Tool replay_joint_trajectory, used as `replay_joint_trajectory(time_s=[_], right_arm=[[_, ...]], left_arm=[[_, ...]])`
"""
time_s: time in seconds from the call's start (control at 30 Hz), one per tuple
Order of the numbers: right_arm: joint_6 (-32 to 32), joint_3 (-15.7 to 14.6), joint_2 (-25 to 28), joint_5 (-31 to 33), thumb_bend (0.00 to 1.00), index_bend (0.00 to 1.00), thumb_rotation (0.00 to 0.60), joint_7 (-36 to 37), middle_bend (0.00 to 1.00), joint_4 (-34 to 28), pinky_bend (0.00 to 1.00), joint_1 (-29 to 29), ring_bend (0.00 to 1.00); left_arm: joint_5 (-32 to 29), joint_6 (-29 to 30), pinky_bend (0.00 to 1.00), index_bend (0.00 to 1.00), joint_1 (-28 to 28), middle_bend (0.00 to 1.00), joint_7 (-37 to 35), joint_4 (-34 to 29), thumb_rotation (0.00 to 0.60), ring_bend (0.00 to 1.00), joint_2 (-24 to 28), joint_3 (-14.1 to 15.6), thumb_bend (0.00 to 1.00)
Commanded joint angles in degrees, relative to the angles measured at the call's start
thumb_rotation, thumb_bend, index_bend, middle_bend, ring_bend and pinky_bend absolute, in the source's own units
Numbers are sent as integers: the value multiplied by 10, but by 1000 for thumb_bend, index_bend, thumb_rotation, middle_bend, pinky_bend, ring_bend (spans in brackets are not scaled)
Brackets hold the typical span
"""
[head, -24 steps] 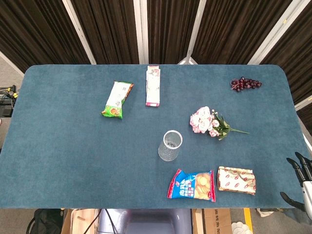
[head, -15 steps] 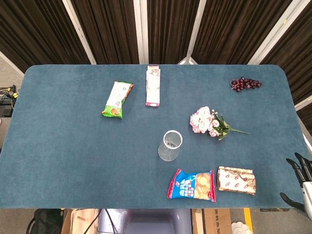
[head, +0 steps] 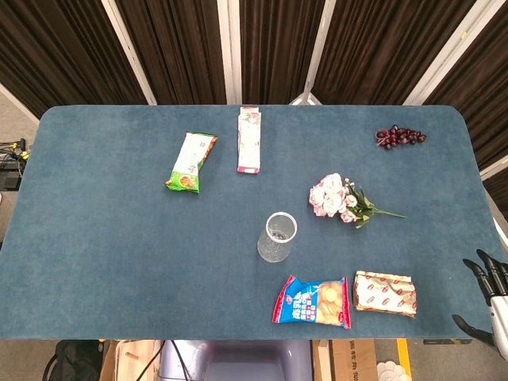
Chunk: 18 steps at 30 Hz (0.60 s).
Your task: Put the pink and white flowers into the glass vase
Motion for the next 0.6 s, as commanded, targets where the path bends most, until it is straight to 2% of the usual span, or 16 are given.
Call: replay_joint_trajectory(time_s=[0.03,0.23,0.37,0.6], right_arm=[[-16,-2,3,5,146,158,600,17,67,-5,117,7,107],[-60,7,5,18,141,158,600,71,67,-4,102,36,105],[-119,28,19,42,118,158,600,124,67,-11,96,81,95],[-239,76,13,112,115,158,600,121,67,-11,96,171,95]], left_arm=[[6,12,0,149,2,0,1,4,600,0,-4,-2,193],[19,30,0,149,7,0,-1,11,600,0,-11,1,193],[14,26,0,149,7,0,6,7,600,0,-11,1,193],[2,19,0,148,4,0,23,1,600,0,-13,-1,193]])
